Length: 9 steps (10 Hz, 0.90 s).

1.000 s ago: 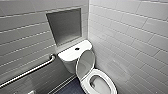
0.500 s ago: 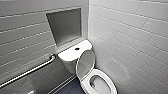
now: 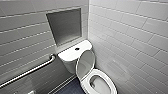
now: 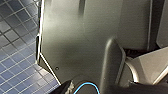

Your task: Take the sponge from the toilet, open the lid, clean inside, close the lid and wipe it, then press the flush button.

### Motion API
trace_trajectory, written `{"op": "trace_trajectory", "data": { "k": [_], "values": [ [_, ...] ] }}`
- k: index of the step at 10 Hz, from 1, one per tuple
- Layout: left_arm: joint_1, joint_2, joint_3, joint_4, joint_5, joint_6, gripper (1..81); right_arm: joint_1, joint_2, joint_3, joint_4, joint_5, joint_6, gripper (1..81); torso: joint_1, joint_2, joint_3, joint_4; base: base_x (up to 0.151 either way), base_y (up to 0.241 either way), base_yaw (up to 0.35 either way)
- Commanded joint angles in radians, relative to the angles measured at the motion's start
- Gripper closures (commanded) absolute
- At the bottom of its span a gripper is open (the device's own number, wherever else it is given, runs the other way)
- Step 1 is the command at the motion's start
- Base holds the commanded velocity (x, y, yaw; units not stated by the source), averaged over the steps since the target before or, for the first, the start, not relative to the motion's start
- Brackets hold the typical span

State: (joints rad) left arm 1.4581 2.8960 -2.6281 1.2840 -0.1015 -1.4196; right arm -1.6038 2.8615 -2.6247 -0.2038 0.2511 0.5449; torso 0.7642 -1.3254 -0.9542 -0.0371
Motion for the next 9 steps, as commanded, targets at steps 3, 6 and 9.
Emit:
{"op": "trace_trajectory", "data": {
  "k": [3,6,9],
  "values": [
    [-0.038,0.018,0.063,-1.087,0.186,1.161,1.0,-0.006,-0.093,0.141,0.18,-0.065,-0.2,81.1,0.0,0.0,0.0,0.0,0.0,0.0,0.0],
    [-0.08,-0.141,0.344,-1.197,0.186,1.255,1.0,-0.002,-0.153,0.27,0.322,-0.064,-0.353,81.1,0.0,0.0,0.0,0.0,0.0,0.0,0.0],
    [-0.147,-0.231,0.526,-1.187,0.186,1.255,1.0,0.001,-0.178,0.308,0.314,-0.062,-0.352,81.1,0.0,0.0,0.0,0.0,0.0,0.0,0.0]
  ]
}}
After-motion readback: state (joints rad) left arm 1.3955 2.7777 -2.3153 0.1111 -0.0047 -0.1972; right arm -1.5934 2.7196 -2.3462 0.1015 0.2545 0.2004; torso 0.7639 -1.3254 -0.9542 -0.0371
